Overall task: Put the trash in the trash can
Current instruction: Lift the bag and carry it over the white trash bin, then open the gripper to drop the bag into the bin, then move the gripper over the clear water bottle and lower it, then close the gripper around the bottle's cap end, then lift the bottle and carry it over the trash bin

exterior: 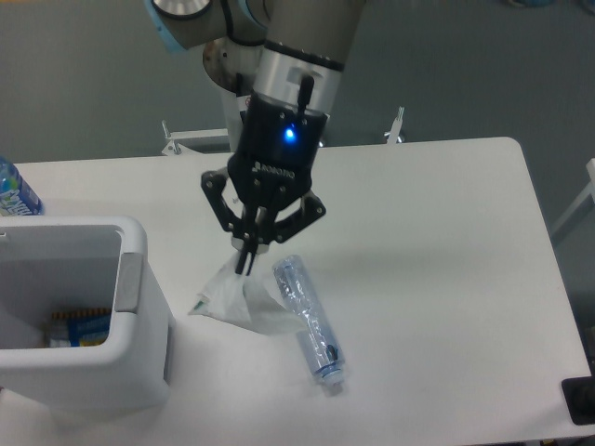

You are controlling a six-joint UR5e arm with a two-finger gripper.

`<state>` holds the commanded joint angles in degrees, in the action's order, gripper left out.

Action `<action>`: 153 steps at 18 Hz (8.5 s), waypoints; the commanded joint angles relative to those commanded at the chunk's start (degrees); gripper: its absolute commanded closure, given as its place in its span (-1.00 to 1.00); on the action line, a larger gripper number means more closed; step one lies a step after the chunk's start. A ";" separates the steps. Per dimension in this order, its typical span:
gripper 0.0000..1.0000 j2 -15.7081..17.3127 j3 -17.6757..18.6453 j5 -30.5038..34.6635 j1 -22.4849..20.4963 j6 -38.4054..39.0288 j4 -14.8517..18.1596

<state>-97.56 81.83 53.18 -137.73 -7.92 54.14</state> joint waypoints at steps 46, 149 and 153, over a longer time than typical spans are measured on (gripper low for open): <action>-1.00 -18.27 -3.34 26.44 0.71 -2.01 -1.05; 0.40 -11.86 -17.22 5.09 7.12 16.80 -5.71; 0.40 -13.18 -17.31 5.09 9.67 16.71 -6.06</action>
<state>-110.74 64.51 58.27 -128.06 8.79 48.08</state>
